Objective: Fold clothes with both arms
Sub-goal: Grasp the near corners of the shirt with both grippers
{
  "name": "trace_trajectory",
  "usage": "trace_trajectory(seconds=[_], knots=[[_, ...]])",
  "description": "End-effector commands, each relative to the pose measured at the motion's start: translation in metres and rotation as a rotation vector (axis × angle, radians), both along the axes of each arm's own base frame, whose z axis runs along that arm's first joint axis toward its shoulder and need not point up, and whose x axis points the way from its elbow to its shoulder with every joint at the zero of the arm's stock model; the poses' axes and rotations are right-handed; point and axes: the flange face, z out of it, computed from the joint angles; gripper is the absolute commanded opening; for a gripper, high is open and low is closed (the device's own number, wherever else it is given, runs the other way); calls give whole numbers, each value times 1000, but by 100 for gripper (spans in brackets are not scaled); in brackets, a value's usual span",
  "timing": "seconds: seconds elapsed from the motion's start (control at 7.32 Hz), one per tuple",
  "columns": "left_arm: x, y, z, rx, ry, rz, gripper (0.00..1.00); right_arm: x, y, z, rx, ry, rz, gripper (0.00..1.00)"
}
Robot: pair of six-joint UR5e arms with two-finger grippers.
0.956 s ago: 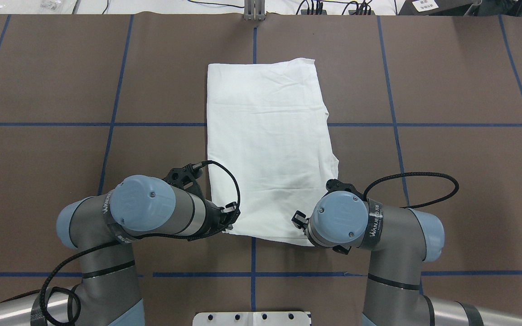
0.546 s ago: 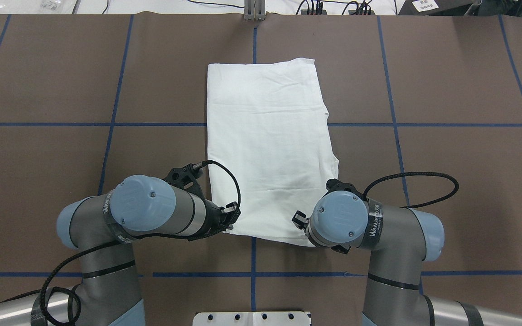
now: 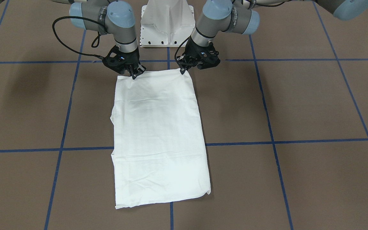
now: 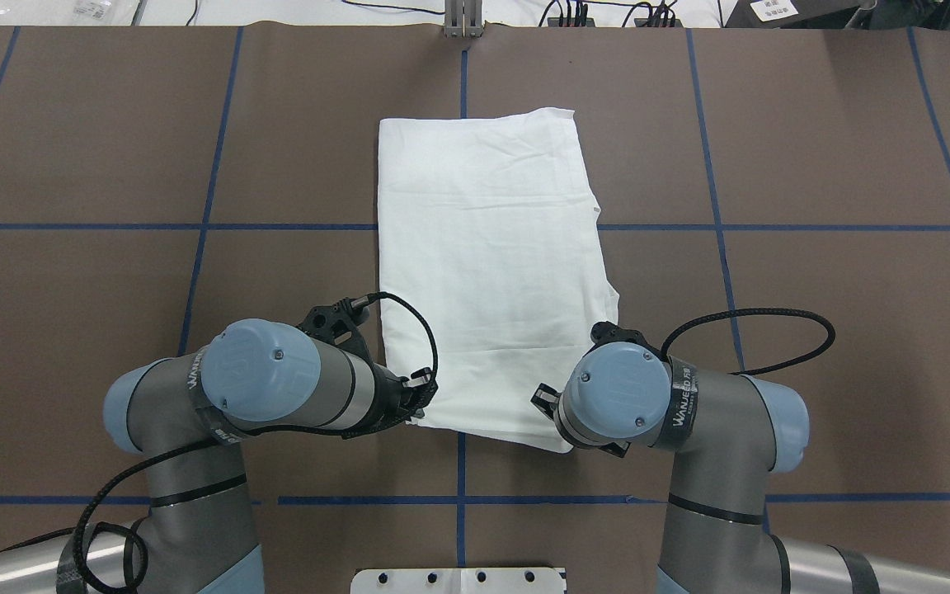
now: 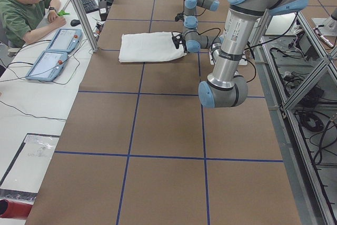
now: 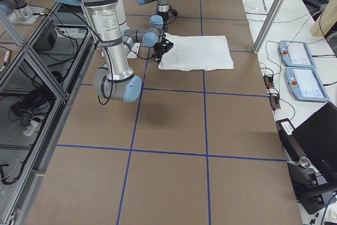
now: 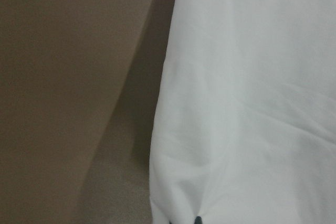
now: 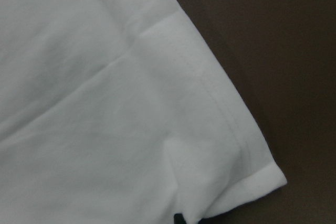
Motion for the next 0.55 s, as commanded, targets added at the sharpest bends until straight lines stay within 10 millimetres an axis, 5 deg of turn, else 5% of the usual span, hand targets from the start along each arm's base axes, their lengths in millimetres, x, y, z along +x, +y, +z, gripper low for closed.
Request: trace_trajectory(seconds=[0.0,0.41], knots=[[-2,1,-2,1,4,1,0,12,2,-21,15,-47,9,0],[-27,14,-17,16,52,7,0,30,9,-49,34,-116,-11,0]])
